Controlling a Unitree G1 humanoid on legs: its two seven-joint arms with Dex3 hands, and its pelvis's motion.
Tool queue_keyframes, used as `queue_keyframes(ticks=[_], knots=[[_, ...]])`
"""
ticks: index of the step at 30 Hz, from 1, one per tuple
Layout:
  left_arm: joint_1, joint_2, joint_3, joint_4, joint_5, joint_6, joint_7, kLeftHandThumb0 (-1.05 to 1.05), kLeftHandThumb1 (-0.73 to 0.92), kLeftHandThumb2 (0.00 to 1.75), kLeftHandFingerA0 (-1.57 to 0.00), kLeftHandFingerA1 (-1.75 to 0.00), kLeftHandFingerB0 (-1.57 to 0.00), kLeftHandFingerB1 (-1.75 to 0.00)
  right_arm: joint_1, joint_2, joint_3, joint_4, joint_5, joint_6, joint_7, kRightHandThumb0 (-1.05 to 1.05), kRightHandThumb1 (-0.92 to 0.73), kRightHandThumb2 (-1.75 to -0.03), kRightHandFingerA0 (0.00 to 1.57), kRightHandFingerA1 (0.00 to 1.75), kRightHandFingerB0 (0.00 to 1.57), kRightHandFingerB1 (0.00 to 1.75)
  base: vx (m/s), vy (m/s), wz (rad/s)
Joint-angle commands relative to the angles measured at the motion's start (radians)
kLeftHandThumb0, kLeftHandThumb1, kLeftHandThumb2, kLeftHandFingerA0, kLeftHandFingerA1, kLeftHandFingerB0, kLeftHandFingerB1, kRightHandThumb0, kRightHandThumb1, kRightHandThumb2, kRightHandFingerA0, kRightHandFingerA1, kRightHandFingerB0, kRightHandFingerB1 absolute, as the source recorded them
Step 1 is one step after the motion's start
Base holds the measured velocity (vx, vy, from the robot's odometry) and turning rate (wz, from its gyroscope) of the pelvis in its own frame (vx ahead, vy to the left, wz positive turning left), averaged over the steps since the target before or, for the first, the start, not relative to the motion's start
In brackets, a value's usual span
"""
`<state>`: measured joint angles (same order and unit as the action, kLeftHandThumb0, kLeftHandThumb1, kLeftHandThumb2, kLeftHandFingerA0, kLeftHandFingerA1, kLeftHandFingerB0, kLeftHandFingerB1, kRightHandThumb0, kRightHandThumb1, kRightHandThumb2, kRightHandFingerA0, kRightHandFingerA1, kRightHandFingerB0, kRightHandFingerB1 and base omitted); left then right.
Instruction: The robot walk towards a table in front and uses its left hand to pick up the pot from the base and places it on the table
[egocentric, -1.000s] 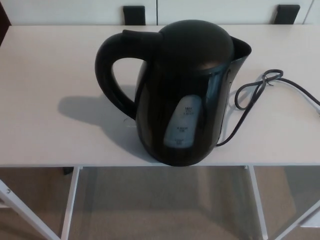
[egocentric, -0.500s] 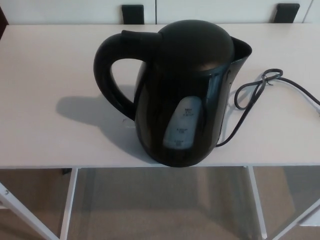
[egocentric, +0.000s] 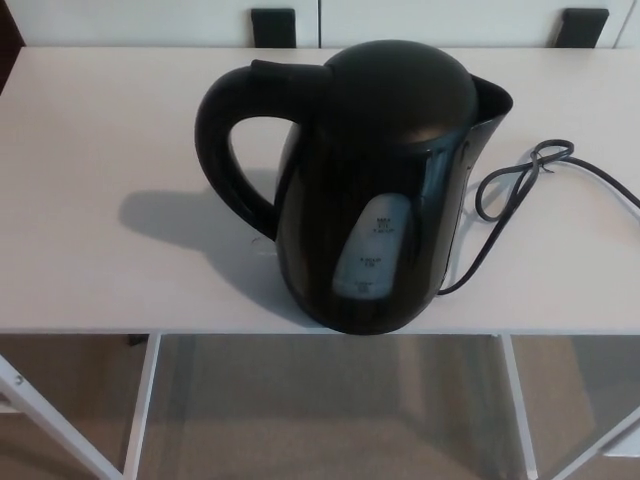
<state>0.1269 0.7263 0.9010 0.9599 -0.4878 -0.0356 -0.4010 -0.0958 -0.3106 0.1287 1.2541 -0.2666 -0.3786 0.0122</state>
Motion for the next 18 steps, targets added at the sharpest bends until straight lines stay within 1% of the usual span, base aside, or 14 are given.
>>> queue_keyframes(ticks=[1,2,3,6,7,8,11,12,13,14,15,16,17,18], knots=[[-0.022,0.024,0.035,-0.243,-0.064,0.068,0.049,-0.22,0.51,0.55,-0.42,-0.40,-0.31,-0.32,-0.004,-0.005,-0.010,0.007,0.009,0.030,0.012,-0.62,-0.65,-0.60,0.79,0.55,0.57,0.44,-0.01,0.003,0.10],[-0.023,0.011,0.034,-0.323,-0.067,0.092,0.073,-0.23,0.50,0.55,-0.37,-0.39,-0.31,-0.32,-0.005,-0.005,-0.011,0.007,0.010,0.025,0.012,-0.62,-0.65,-0.60,0.81,0.56,0.57,0.43,0.00,0.000,0.00],[-0.024,-0.007,0.032,-0.417,-0.074,0.120,0.101,-0.23,0.50,0.55,-0.37,-0.39,-0.31,-0.32,-0.005,-0.006,-0.012,0.007,0.011,0.018,0.013,-0.62,-0.65,-0.60,0.81,0.56,0.57,0.43,0.00,0.000,0.00],[-0.015,-0.019,0.040,-0.451,-0.072,0.141,0.112,-0.23,0.50,0.55,-0.37,-0.39,-0.31,-0.32,-0.005,-0.006,-0.012,0.007,0.011,0.018,0.013,-0.62,-0.65,-0.60,0.81,0.56,0.57,0.43,0.00,0.000,0.00],[-0.032,-0.058,0.000,-0.647,-0.091,0.171,0.144,-0.27,0.49,0.55,-0.31,-0.41,-0.29,-0.31,-0.011,-0.008,-0.015,0.008,0.014,0.016,0.018,-0.62,-0.66,-0.60,0.79,0.55,0.56,0.43,0.00,0.000,0.00],[-0.048,-0.074,-0.031,-0.754,-0.112,0.191,0.145,-0.33,0.50,0.56,-0.26,-0.47,-0.25,-0.30,-0.011,-0.008,-0.017,0.007,0.015,0.013,0.018,-0.63,-0.65,-0.61,0.80,0.56,0.57,0.44,0.00,0.000,0.00],[-0.075,-0.092,-0.059,-0.832,-0.137,0.204,0.130,-0.37,0.50,0.55,-0.24,-0.50,-0.23,-0.30,-0.015,-0.010,-0.016,0.003,0.015,0.015,0.016,-0.63,-0.65,-0.61,0.81,0.56,0.56,0.43,0.00,0.000,0.00],[-0.099,-0.100,-0.084,-0.865,-0.137,0.214,0.137,-0.45,0.48,0.56,-0.23,-0.54,-0.24,-0.29,-0.018,-0.010,-0.016,0.001,0.014,0.018,0.016,-0.62,-0.65,-0.60,0.80,0.55,0.56,0.43,0.00,0.000,0.00],[-0.130,-0.105,-0.132,-0.903,-0.122,0.221,0.142,-0.60,0.39,0.76,-0.14,-0.63,-0.14,-0.45,-0.023,-0.010,-0.016,0.001,0.014,0.021,0.015,-0.62,-0.65,-0.61,0.81,0.55,0.56,0.43,0.00,0.000,0.00],[-0.162,-0.108,-0.186,-0.942,-0.096,0.229,0.148,-0.60,0.39,0.76,-0.14,-0.63,-0.14,-0.45,-0.028,-0.009,-0.016,0.001,0.014,0.022,0.014,-0.62,-0.65,-0.61,0.81,0.55,0.56,0.43,0.00,0.000,0.00],[-0.188,-0.108,-0.221,-0.948,-0.075,0.229,0.144,-0.63,0.50,0.54,-0.09,-0.73,-0.14,-0.41,-0.031,-0.007,-0.014,0.003,0.012,0.019,0.013,-0.63,-0.65,-0.61,0.81,0.56,0.55,0.44,0.00,0.000,0.00],[-0.215,-0.113,-0.261,-0.964,-0.062,0.246,0.147,-0.72,0.49,0.54,-0.03,-0.75,-0.05,-0.53,-0.034,-0.006,-0.011,0.003,0.008,0.019,0.010,-0.63,-0.66,-0.60,0.81,0.56,0.55,0.44,0.00,0.000,0.00],[-0.232,-0.115,-0.289,-0.975,-0.054,0.258,0.149,-0.72,0.49,0.54,-0.03,-0.75,-0.05,-0.53,-0.036,-0.006,-0.008,0.003,0.005,0.019,0.007,-0.63,-0.66,-0.60,0.81,0.56,0.55,0.44,0.00,0.000,0.00],[-0.280,-0.140,-0.364,-0.991,-0.020,0.270,0.158,-0.41,0.18,0.86,-0.01,-0.55,0.00,-0.53,-0.039,-0.005,-0.010,0.003,0.008,0.023,0.014,-0.62,-0.66,-0.60,0.80,0.55,0.54,0.45,0.00,0.000,0.00]])
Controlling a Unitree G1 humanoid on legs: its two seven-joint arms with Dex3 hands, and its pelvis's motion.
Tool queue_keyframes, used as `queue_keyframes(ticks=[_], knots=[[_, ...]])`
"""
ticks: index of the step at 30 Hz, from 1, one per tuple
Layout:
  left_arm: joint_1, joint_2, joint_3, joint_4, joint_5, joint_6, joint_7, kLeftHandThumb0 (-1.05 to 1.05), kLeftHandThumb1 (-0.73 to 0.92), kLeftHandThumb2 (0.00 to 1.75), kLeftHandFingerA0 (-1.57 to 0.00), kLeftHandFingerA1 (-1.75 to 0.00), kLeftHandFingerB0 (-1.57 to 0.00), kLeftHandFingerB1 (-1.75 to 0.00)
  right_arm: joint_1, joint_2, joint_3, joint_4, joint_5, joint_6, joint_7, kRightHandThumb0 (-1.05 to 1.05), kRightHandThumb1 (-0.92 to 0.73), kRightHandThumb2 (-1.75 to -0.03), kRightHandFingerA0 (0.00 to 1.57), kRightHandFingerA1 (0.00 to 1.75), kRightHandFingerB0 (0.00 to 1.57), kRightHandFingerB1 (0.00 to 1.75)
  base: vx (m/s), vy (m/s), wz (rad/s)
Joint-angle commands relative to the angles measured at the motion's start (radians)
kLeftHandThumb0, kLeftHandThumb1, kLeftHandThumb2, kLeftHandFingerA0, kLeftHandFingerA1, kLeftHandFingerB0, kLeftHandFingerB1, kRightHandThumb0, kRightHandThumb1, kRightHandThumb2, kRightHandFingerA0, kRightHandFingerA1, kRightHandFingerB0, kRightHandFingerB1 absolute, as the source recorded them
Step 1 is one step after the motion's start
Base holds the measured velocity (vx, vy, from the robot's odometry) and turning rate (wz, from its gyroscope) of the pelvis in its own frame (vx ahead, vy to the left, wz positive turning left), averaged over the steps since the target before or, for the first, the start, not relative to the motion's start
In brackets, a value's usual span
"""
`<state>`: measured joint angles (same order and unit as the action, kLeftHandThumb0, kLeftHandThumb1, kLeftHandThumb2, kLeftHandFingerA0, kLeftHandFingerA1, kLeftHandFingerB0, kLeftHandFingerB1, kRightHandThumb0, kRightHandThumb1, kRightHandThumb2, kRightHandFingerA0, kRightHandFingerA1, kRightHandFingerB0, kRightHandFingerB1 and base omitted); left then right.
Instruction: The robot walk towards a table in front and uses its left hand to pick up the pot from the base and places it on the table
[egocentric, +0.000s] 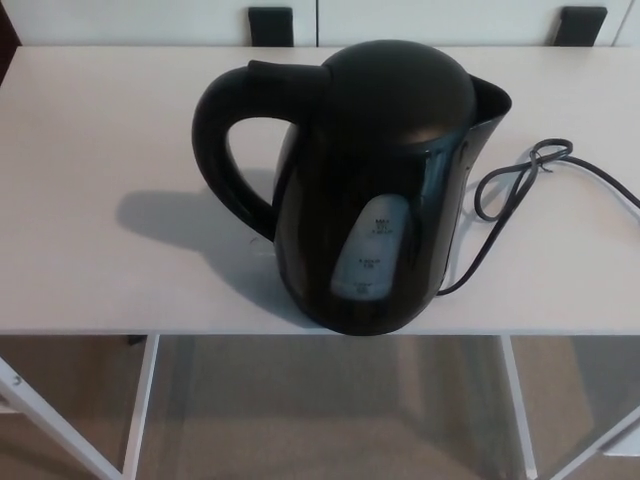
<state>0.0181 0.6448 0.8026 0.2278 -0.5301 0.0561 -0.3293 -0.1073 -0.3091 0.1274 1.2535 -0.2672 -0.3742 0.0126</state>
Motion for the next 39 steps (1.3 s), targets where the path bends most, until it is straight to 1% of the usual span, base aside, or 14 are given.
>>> queue_keyframes(ticks=[1,2,3,6,7,10,11,12,17,18,19,32,33,39], knots=[[-0.199,-0.076,-0.317,-0.260,0.042,0.173,0.075,-0.40,0.18,0.85,-0.01,-0.54,0.00,-0.53,-0.031,-0.006,-0.010,0.004,0.011,0.023,0.018,-0.62,-0.66,-0.61,0.79,0.55,0.54,0.44,0.00,0.000,0.00],[-0.206,-0.080,-0.331,-0.262,0.046,0.172,0.071,-0.40,0.18,0.85,-0.01,-0.54,0.00,-0.53,-0.032,-0.006,-0.010,0.005,0.010,0.025,0.018,-0.62,-0.66,-0.61,0.79,0.55,0.54,0.44,0.00,0.000,0.00],[-0.218,-0.089,-0.358,-0.265,0.050,0.175,0.066,-0.67,0.32,0.75,-0.08,-0.58,-0.05,-0.50,-0.034,-0.006,-0.011,0.005,0.012,0.027,0.019,-0.62,-0.67,-0.61,0.79,0.54,0.54,0.44,0.00,0.000,0.00],[-0.219,-0.089,-0.366,-0.273,0.049,0.184,0.076,-0.67,0.32,0.75,-0.08,-0.58,-0.05,-0.50,-0.034,-0.006,-0.012,0.005,0.012,0.028,0.019,-0.62,-0.67,-0.61,0.79,0.54,0.54,0.44,0.00,0.000,0.00],[-0.224,-0.098,-0.409,-0.294,0.051,0.194,0.061,-0.52,0.38,0.54,-0.16,-0.39,-0.15,-0.29,-0.034,-0.005,-0.015,0.004,0.015,0.027,0.019,-0.61,-0.66,-0.61,0.78,0.52,0.55,0.42,0.00,0.000,0.00],[-0.229,-0.111,-0.474,-0.327,0.053,0.211,0.040,-0.52,0.38,0.54,-0.16,-0.39,-0.15,-0.29,-0.034,-0.004,-0.022,0.002,0.017,0.027,0.020,-0.61,-0.66,-0.61,0.78,0.52,0.55,0.42,0.00,0.000,0.00],[-0.234,-0.120,-0.525,-0.356,0.070,0.222,0.037,-0.45,0.42,0.53,-0.17,-0.31,-0.15,-0.26,-0.038,-0.004,-0.020,0.001,0.012,0.025,0.015,-0.62,-0.66,-0.61,0.80,0.53,0.55,0.43,0.00,0.000,0.00],[-0.238,-0.127,-0.562,-0.380,0.084,0.235,0.043,-0.28,0.26,0.83,-0.01,-0.50,0.00,-0.48,-0.040,-0.005,-0.018,-0.001,0.008,0.022,0.012,-0.63,-0.66,-0.61,0.80,0.55,0.55,0.44,0.00,0.000,0.00],[-0.245,-0.129,-0.585,-0.408,0.096,0.262,0.059,-0.28,0.26,0.83,-0.01,-0.50,0.00,-0.48,-0.045,-0.002,-0.018,-0.002,0.007,0.022,0.010,-0.63,-0.66,-0.61,0.80,0.55,0.55,0.44,0.00,0.000,0.00],[-0.267,-0.152,-0.624,-0.428,0.105,0.292,0.082,-0.26,0.33,0.86,-0.01,-0.49,0.00,-0.47,-0.048,-0.001,-0.020,-0.001,0.009,0.018,0.013,-0.63,-0.66,-0.61,0.81,0.55,0.54,0.45,0.00,0.000,0.00],[-0.280,-0.166,-0.647,-0.435,0.115,0.305,0.095,-0.25,0.33,0.86,0.00,-0.49,0.00,-0.47,-0.050,-0.001,-0.019,-0.001,0.008,0.017,0.012,-0.64,-0.67,-0.61,0.81,0.56,0.55,0.46,0.00,0.000,0.00],[-0.334,-0.226,-0.770,-0.417,0.257,0.309,0.142,-0.25,0.38,0.89,-0.01,-0.49,0.00,-0.47,-0.059,0.011,-0.018,-0.004,0.008,0.015,0.010,-0.63,-0.64,-0.61,0.81,0.54,0.60,0.44,0.00,0.000,0.00],[-0.336,-0.238,-0.779,-0.423,0.262,0.316,0.145,-0.24,0.42,0.91,-0.01,-0.49,0.00,-0.47,-0.057,0.011,-0.015,-0.004,0.006,0.010,0.012,-0.63,-0.65,-0.61,0.82,0.55,0.60,0.44,0.00,0.000,0.00],[-0.369,-0.261,-0.808,-0.417,0.314,0.326,0.164,-0.27,0.40,0.91,0.00,-0.48,0.00,-0.48,-0.063,0.016,-0.019,-0.008,0.012,0.009,0.022,-0.64,-0.65,-0.61,0.82,0.56,0.63,0.44,0.00,0.000,0.00]])
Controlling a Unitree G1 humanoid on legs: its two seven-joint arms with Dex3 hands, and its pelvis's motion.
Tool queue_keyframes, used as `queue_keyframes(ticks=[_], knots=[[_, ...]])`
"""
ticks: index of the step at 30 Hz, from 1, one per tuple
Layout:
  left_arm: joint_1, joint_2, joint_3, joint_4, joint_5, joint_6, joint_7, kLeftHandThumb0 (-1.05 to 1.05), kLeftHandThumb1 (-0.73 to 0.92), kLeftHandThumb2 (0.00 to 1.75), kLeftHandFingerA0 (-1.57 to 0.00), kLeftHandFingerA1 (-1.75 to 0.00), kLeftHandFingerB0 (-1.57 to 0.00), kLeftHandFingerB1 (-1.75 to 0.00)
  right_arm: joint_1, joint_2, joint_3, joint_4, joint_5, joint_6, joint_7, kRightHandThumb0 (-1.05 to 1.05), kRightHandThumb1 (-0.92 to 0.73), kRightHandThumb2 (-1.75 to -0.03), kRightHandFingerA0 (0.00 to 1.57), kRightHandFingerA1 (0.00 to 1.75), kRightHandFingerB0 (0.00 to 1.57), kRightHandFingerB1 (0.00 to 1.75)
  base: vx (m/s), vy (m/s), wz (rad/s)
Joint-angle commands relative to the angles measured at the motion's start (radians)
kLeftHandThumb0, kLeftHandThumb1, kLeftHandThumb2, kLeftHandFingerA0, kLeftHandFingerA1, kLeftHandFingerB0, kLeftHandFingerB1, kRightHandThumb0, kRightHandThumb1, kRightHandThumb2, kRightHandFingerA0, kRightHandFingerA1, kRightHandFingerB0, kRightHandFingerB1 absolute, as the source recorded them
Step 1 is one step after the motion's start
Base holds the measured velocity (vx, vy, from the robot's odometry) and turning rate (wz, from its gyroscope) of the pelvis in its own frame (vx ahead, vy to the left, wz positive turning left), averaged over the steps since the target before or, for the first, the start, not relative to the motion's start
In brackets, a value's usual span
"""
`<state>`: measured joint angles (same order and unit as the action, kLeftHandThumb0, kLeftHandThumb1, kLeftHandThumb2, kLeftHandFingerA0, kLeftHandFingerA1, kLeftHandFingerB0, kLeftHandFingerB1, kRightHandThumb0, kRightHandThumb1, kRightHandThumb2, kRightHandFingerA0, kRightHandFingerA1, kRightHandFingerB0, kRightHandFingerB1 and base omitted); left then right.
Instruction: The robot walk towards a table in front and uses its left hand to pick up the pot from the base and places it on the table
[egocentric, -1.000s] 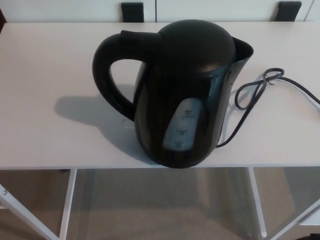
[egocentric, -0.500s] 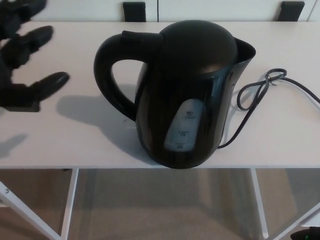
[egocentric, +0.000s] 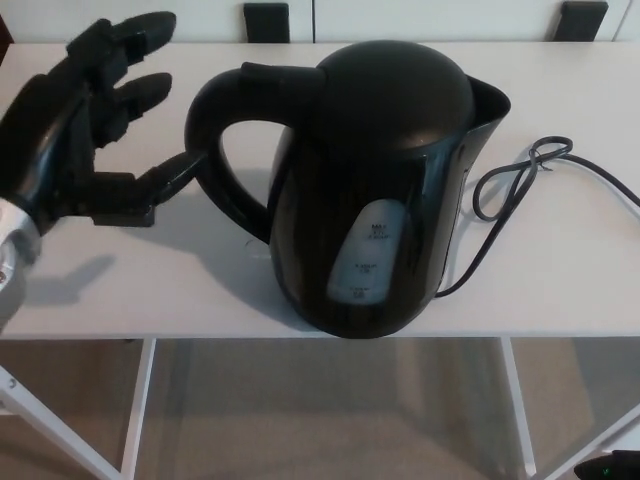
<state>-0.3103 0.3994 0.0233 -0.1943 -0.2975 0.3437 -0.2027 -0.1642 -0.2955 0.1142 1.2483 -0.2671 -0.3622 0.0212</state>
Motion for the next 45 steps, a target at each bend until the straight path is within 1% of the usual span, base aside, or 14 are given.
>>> queue_keyframes(ticks=[1,7,9,13,15,16,17,20,24,25,30,38,41,45], knots=[[-0.058,-0.022,-0.040,0.010,0.094,0.044,0.041,-0.27,0.40,0.91,0.00,-0.48,0.00,-0.48,-0.006,0.002,-0.006,-0.004,0.011,-0.004,0.013,-0.64,-0.65,-0.61,0.82,0.55,0.63,0.44,0.00,0.000,0.00],[-0.097,-0.037,-0.053,0.027,0.121,0.054,0.045,-0.27,0.39,0.91,-0.01,-0.49,0.00,-0.48,-0.018,0.004,-0.005,-0.003,0.007,-0.001,0.011,-0.65,-0.66,-0.61,0.83,0.56,0.63,0.44,0.00,0.000,0.00],[-0.147,-0.080,-0.075,0.057,0.153,0.092,0.091,-0.24,0.38,0.89,-0.02,-0.50,0.00,-0.47,-0.024,-0.003,-0.007,-0.012,0.010,0.001,0.022,-0.65,-0.67,-0.61,0.83,0.54,0.65,0.43,0.00,0.000,0.00],[-0.161,-0.096,-0.077,0.070,0.175,0.092,0.095,-0.24,0.38,0.89,-0.02,-0.50,0.00,-0.47,-0.024,-0.003,-0.009,-0.012,0.011,-0.006,0.024,-0.66,-0.67,-0.61,0.81,0.55,0.65,0.43,0.00,0.000,0.00],[-0.174,-0.131,-0.093,0.081,0.210,0.108,0.141,-0.22,0.37,0.88,-0.03,-0.50,0.00,-0.47,-0.021,-0.004,-0.015,-0.012,0.017,-0.011,0.030,-0.66,-0.67,-0.61,0.80,0.55,0.67,0.44,0.00,0.000,0.00],[-0.177,-0.136,-0.096,0.083,0.222,0.112,0.151,-0.37,0.45,0.60,-0.14,-0.38,-0.13,-0.31,-0.021,-0.004,-0.016,-0.012,0.017,-0.013,0.031,-0.67,-0.67,-0.61,0.79,0.54,0.67,0.44,0.00,0.000,0.00],[-0.178,-0.153,-0.102,0.087,0.247,0.121,0.181,-0.18,0.39,0.89,-0.08,-0.52,-0.06,-0.49,-0.021,-0.002,-0.019,-0.014,0.020,-0.013,0.033,-0.67,-0.67,-0.61,0.82,0.55,0.68,0.45,0.00,0.000,0.00],[-0.178,-0.173,-0.105,0.088,0.273,0.132,0.202,-0.16,0.39,0.89,-0.09,-0.52,-0.07,-0.50,-0.021,-0.002,-0.019,-0.017,0.017,-0.014,0.035,-0.67,-0.68,-0.61,0.84,0.55,0.69,0.44,0.00,0.000,0.00],[-0.177,-0.189,-0.097,0.096,0.273,0.131,0.191,-0.15,0.39,0.89,-0.10,-0.52,-0.07,-0.50,-0.028,-0.002,-0.018,-0.015,0.013,-0.011,0.031,-0.66,-0.67,-0.62,0.84,0.54,0.69,0.44,0.00,0.000,0.00],[-0.177,-0.196,-0.095,0.096,0.271,0.139,0.193,-0.27,0.44,0.58,-0.19,-0.37,-0.17,-0.32,-0.026,-0.002,-0.021,-0.015,0.017,-0.013,0.031,-0.65,-0.67,-0.61,0.85,0.54,0.71,0.44,0.00,0.000,0.00],[-0.162,-0.197,-0.097,0.101,0.286,0.116,0.180,-0.28,0.42,0.58,-0.27,-0.39,-0.18,-0.33,-0.031,-0.003,-0.022,-0.016,0.016,-0.005,0.032,-0.66,-0.67,-0.61,0.87,0.56,0.71,0.44,0.00,0.000,0.00],[-0.165,-0.204,-0.113,0.107,0.316,0.125,0.183,-0.31,0.40,0.58,-0.30,-0.40,-0.23,-0.34,-0.029,-0.006,-0.022,-0.016,0.014,-0.003,0.035,-0.67,-0.68,-0.61,0.85,0.56,0.70,0.44,0.00,0.000,0.00],[-0.178,-0.204,-0.122,0.120,0.324,0.120,0.174,-0.39,0.40,0.61,-0.29,-0.41,-0.19,-0.35,-0.029,-0.005,-0.022,-0.014,0.012,0.003,0.034,-0.66,-0.68,-0.62,0.84,0.54,0.71,0.43,0.00,0.000,0.00],[-0.194,-0.218,-0.120,0.135,0.321,0.123,0.178,-0.36,0.43,0.61,-0.26,-0.40,-0.20,-0.34,-0.028,-0.004,-0.022,-0.015,0.013,0.002,0.034,-0.66,-0.68,-0.62,0.86,0.54,0.72,0.42,0.00,0.000,0.00]])
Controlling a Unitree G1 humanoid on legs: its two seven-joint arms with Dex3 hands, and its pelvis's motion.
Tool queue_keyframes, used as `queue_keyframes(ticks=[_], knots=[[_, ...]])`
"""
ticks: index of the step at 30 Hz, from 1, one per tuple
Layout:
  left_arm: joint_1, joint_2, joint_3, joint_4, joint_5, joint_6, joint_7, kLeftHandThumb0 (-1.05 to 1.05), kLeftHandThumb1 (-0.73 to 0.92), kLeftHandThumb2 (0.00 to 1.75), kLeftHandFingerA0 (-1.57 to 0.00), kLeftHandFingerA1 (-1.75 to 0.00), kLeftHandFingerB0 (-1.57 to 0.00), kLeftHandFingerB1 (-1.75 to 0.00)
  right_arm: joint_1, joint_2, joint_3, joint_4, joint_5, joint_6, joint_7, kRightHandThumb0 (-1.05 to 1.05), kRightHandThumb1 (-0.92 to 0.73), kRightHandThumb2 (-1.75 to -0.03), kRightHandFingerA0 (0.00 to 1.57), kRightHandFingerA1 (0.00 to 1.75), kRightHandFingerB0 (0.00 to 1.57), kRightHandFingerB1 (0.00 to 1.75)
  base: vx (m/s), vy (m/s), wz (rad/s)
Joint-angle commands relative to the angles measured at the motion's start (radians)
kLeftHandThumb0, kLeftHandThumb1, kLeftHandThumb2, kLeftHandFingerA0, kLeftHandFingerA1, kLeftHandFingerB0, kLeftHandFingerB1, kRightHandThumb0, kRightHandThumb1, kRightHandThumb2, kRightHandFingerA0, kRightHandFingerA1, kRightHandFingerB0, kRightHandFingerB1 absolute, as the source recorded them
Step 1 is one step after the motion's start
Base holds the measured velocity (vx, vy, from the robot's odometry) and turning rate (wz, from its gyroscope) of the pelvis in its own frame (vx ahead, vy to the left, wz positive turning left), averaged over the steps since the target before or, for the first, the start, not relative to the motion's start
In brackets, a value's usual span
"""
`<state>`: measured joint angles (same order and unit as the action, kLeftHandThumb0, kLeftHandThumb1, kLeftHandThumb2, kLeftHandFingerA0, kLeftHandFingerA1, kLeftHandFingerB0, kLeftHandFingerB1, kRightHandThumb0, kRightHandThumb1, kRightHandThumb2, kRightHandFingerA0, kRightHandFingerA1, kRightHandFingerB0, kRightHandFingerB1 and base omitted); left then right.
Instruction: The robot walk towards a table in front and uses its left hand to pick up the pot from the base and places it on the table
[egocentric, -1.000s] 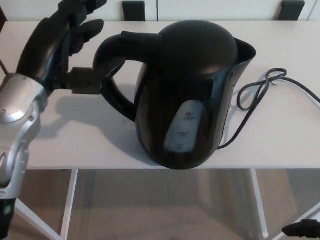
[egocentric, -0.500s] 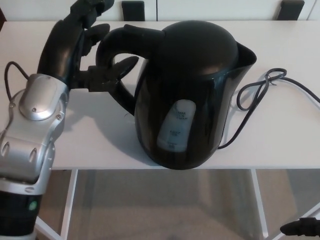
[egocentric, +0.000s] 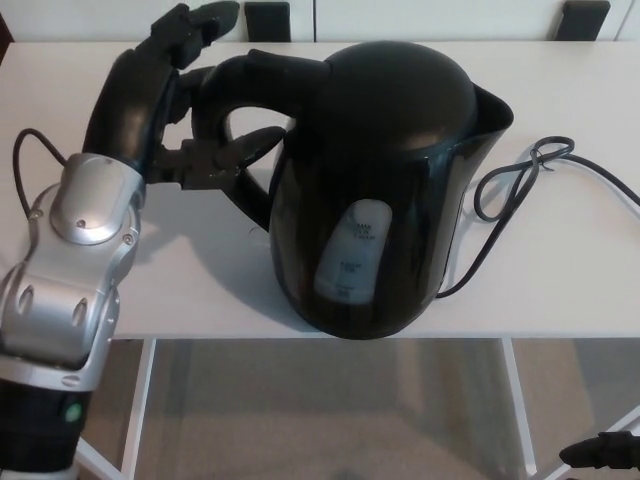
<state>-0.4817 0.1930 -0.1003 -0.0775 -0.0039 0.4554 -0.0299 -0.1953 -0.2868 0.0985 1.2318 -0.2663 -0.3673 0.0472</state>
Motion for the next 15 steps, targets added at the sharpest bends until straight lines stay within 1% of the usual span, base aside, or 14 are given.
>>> queue_keyframes(ticks=[1,5,6,9,10,11,13,14,15], knots=[[-0.032,-0.018,0.001,0.025,0.031,0.015,0.010,-0.36,0.43,0.61,-0.26,-0.40,-0.20,-0.34,0.003,-0.012,-0.009,0.003,0.016,0.007,0.011,-0.66,-0.68,-0.62,0.86,0.54,0.72,0.42,0.00,0.000,0.00],[-0.052,-0.028,-0.011,0.046,0.055,0.007,0.022,-0.39,0.44,0.62,-0.28,-0.40,-0.24,-0.35,0.001,-0.011,-0.006,0.004,0.010,0.013,0.006,-0.66,-0.68,-0.63,0.85,0.53,0.70,0.42,0.00,0.000,0.00],[-0.060,-0.035,-0.014,0.053,0.064,0.011,0.031,-0.39,0.45,0.62,-0.29,-0.39,-0.28,-0.35,0.002,-0.011,-0.007,0.003,0.012,0.009,0.006,-0.66,-0.67,-0.62,0.87,0.54,0.72,0.43,0.00,0.000,0.00],[-0.079,-0.048,-0.021,0.076,0.090,-0.003,0.049,-0.40,0.45,0.62,-0.30,-0.40,-0.28,-0.36,-0.001,-0.010,-0.005,0.000,0.010,0.004,0.002,-0.66,-0.68,-0.62,0.87,0.55,0.73,0.44,0.00,0.000,0.00],[-0.087,-0.052,-0.022,0.083,0.096,-0.007,0.054,-0.34,0.49,0.55,-0.33,-0.36,-0.27,-0.30,-0.002,-0.010,-0.005,-0.001,0.009,0.005,0.002,-0.66,-0.68,-0.62,0.87,0.55,0.73,0.44,0.00,0.000,0.00],[-0.094,-0.060,-0.021,0.090,0.098,-0.008,0.063,-0.38,0.43,0.61,-0.32,-0.40,-0.22,-0.34,-0.003,-0.010,-0.004,-0.003,0.009,0.007,0.002,-0.66,-0.68,-0.62,0.87,0.54,0.71,0.43,0.00,0.000,0.00],[-0.115,-0.081,-0.021,0.115,0.116,-0.018,0.092,-0.36,0.43,0.61,-0.34,-0.41,-0.20,-0.34,-0.006,-0.010,-0.007,-0.004,0.011,0.006,0.002,-0.66,-0.68,-0.62,0.88,0.55,0.71,0.43,0.00,0.000,0.00],[-0.122,-0.087,-0.019,0.126,0.121,-0.021,0.098,-0.21,0.33,0.81,-0.31,-0.55,-0.11,-0.46,-0.007,-0.009,-0.009,-0.006,0.014,0.006,0.004,-0.66,-0.67,-0.62,0.88,0.55,0.71,0.44,0.00,0.000,0.00],[-0.134,-0.092,-0.018,0.142,0.130,-0.024,0.108,-0.35,0.44,0.62,-0.33,-0.41,-0.20,-0.35,-0.007,-0.009,-0.012,-0.007,0.018,0.007,0.007,-0.67,-0.68,-0.62,0.89,0.56,0.71,0.44,0.00,0.000,0.00]])
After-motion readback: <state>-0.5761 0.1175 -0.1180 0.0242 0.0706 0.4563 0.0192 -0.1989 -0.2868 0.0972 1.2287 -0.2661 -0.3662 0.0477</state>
